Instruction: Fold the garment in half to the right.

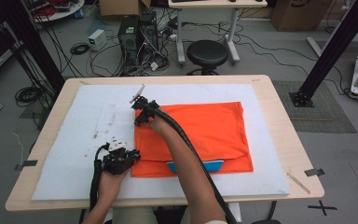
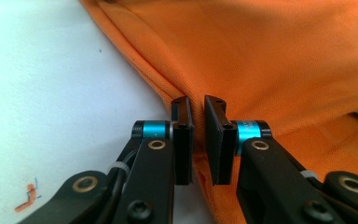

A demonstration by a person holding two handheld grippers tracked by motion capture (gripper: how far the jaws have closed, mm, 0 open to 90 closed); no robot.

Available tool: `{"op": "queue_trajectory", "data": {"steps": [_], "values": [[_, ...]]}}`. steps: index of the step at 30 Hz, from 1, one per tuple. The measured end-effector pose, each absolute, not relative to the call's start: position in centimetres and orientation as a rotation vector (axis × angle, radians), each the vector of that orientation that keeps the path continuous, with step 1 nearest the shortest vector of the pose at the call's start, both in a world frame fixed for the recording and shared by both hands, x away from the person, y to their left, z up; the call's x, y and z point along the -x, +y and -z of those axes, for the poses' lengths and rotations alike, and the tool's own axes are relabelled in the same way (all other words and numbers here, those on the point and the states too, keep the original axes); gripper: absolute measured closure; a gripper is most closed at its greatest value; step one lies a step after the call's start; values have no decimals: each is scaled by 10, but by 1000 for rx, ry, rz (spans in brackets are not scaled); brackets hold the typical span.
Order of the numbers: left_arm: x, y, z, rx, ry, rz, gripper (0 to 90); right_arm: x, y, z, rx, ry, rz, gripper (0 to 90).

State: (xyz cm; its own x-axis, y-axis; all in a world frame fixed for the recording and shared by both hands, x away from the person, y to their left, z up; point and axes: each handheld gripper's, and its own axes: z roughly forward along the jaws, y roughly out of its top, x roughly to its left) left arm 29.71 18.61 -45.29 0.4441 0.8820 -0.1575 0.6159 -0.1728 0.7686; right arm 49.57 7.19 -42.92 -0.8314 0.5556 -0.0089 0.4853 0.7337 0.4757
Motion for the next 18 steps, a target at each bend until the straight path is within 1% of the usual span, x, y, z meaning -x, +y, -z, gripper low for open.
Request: {"op": "queue_trajectory", "data": {"steps": [1,2,5,8,9,10,12,13,15,18], "values": [[-297,186,453,-1888,1266,-420,816,-495,72,429,-840,2778,-697,770],[-297,186,453,-1885,1269,-420,816,-495,72,429,-851,2796,-714,802],[-297,186,453,-1882,1269,-425,816,-494,70,431,-861,2785,-747,841],[-297,186,454,-1883,1268,-429,816,-493,69,432,-870,2775,-765,844],[-297,186,454,-1882,1268,-430,816,-493,69,431,-876,2776,-763,834],[-297,185,454,-1884,1268,-430,816,-494,69,431,-896,2779,-768,767],[-297,185,454,-1883,1267,-430,816,-496,69,431,-975,2807,-824,602],[-297,185,454,-1883,1267,-429,816,-496,70,431,-978,2812,-822,577],[-297,185,454,-1884,1266,-431,816,-492,75,431,-907,2795,-772,582],[-297,185,454,-1883,1269,-430,816,-488,79,431,-841,2769,-716,622]]}}
